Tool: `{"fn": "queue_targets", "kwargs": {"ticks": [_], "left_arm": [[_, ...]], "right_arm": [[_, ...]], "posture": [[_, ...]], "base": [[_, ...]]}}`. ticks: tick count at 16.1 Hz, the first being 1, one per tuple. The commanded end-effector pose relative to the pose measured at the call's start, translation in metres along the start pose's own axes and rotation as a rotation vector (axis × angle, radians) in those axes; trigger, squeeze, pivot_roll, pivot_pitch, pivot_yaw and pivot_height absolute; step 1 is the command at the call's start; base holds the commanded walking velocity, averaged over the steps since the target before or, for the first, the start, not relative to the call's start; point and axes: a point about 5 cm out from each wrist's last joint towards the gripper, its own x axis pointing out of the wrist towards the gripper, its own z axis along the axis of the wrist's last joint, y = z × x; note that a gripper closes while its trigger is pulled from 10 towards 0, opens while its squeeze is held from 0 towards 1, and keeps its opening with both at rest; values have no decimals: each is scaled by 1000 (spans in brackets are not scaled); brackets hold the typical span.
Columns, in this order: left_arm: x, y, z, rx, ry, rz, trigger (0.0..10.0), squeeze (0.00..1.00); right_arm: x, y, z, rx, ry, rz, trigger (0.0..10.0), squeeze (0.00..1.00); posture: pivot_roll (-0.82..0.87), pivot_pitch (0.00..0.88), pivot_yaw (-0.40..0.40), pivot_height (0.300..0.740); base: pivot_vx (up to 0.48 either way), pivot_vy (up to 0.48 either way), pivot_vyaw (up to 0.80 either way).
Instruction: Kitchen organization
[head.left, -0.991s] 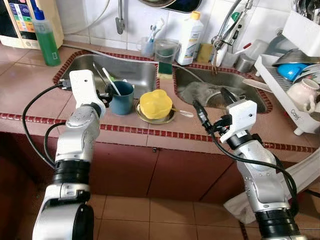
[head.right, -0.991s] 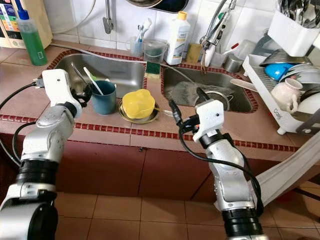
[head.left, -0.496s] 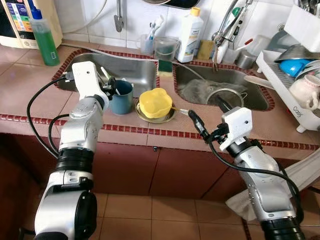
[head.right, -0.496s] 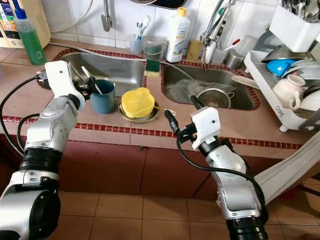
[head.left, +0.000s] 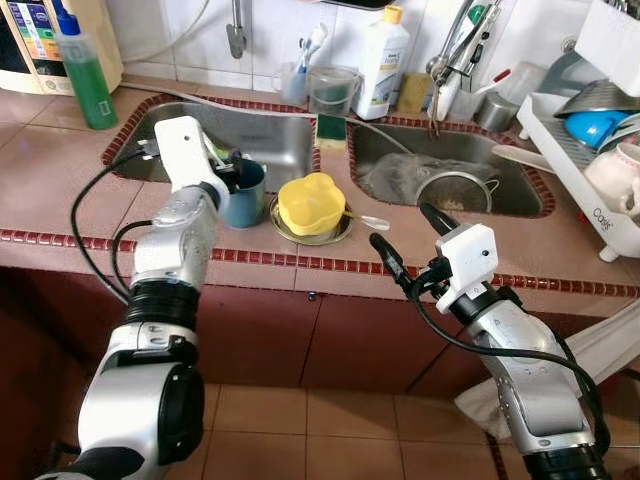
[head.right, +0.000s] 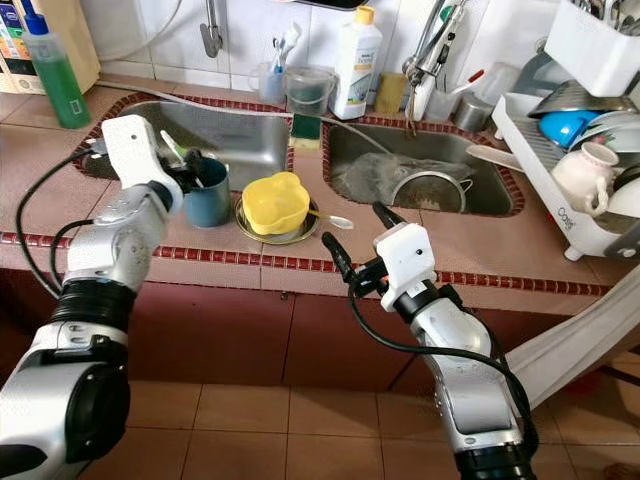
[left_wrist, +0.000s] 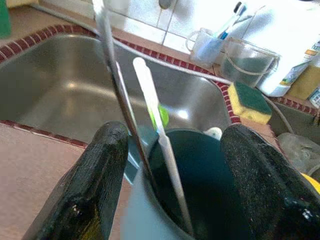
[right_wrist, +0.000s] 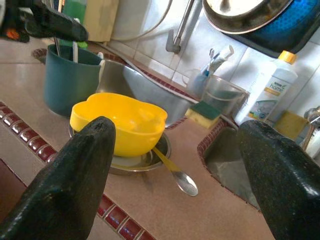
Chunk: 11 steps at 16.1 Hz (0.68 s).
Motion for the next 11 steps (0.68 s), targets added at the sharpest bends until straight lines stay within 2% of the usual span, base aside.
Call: {"fn": "queue_targets", "kwargs": {"ticks": [1, 2, 4, 6, 11], "left_arm": [[2, -5, 5, -31, -17, -5, 10000, 0], [2, -6, 5, -69, -16, -24, 10000, 0], [2, -6, 6, -76, -34, -37, 0, 0], [1, -9, 9, -66, -62, -77, 0, 0], [1, -8, 10, -66, -78, -87, 0, 0]], "right_arm": [[-1, 2, 3, -11, 0, 14, 10000, 0], [-1, 2, 3, -13, 1, 12, 10000, 0], [-2, 2, 2, -13, 4, 10, 10000, 0], [-2, 3, 2, -12, 7, 8, 10000, 0], [0, 6, 1, -9, 4, 18, 10000, 0]], "posture": [[-43, 60, -66, 740], [-44, 59, -65, 740], [-44, 60, -65, 740], [-39, 57, -61, 740], [-27, 48, -65, 740]], "base": [[0, 0, 0], [0, 0, 0], [0, 0, 0], [0, 0, 0], [0, 0, 0]]}}
